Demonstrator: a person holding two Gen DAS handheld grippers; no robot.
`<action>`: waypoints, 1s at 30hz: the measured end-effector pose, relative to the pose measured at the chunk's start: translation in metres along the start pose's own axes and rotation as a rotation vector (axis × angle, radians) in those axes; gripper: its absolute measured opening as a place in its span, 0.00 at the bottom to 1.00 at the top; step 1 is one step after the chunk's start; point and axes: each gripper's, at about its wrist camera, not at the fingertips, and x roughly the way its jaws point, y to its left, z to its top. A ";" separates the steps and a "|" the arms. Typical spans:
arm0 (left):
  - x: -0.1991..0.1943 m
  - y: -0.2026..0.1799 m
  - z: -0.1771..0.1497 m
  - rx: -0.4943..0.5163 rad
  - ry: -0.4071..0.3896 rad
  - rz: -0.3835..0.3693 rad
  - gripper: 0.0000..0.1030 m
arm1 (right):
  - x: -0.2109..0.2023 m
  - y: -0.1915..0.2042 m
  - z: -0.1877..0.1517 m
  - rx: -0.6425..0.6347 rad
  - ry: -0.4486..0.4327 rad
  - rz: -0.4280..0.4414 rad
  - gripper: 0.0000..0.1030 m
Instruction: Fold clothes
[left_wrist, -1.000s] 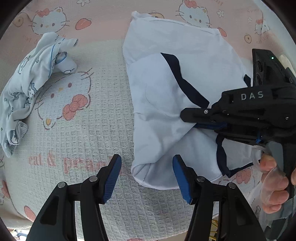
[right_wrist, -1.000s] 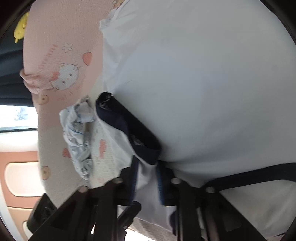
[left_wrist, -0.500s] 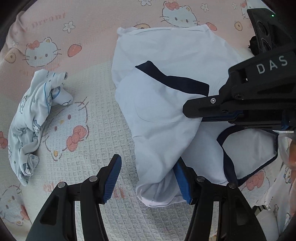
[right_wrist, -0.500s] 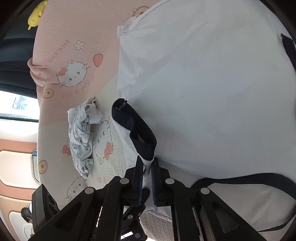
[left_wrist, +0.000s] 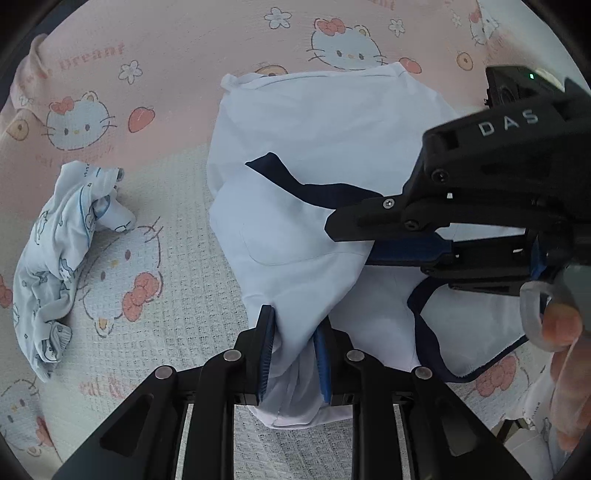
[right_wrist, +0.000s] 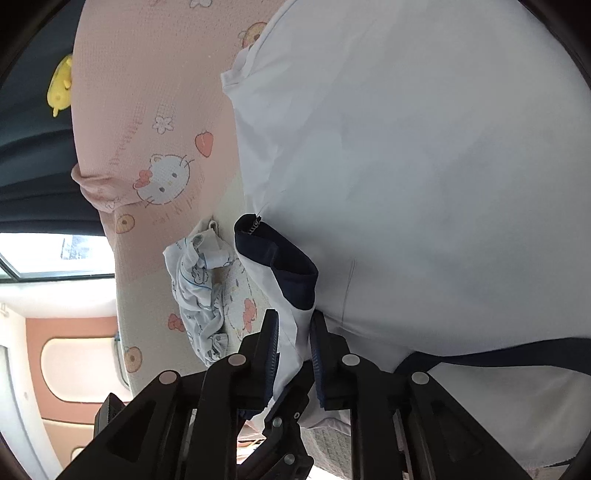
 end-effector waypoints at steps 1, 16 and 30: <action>0.000 0.002 0.000 -0.013 0.002 -0.008 0.18 | 0.001 -0.002 0.000 0.014 0.001 0.013 0.22; 0.007 0.005 -0.001 -0.011 0.026 -0.006 0.18 | 0.023 0.001 -0.006 0.016 -0.017 -0.015 0.37; 0.005 0.024 -0.020 -0.105 0.083 -0.012 0.18 | 0.007 0.011 -0.006 -0.040 0.032 -0.070 0.16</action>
